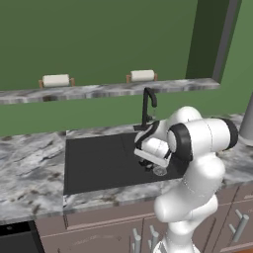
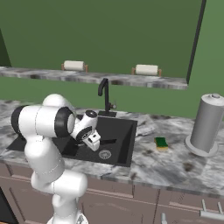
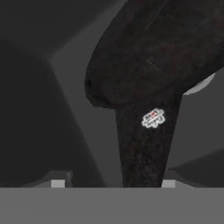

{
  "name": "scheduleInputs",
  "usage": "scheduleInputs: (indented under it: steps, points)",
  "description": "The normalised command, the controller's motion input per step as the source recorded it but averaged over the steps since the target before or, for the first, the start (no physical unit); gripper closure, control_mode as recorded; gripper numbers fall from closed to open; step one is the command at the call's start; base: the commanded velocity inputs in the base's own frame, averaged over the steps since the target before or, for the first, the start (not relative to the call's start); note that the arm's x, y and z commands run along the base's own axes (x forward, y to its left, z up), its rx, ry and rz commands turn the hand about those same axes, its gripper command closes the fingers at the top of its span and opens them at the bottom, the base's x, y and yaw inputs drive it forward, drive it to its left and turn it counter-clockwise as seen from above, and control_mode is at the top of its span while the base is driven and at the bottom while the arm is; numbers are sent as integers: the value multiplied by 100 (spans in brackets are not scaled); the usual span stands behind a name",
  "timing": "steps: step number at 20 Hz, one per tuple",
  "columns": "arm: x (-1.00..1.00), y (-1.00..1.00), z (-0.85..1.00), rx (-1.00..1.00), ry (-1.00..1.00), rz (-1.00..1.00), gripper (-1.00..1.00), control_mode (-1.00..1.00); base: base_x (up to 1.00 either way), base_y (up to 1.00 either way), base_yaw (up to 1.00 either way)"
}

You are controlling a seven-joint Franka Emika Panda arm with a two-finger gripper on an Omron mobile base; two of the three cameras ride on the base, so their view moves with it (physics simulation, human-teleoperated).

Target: Pick the pan and sponge and place them into the sink. Then turn on the water.

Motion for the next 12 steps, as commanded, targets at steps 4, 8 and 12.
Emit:
scheduleInputs:
  steps: [4, 8, 12]
  points:
    - [-5, -3, 55, -5, 0, 0, -100, -100, 0, 0, 0]
    - [-5, -6, 29, -6, 0, 0, -100, -100, 0, 0, 0]
    - [-11, -4, 26, -5, 0, 0, -100, -100, 0, 0, 0]
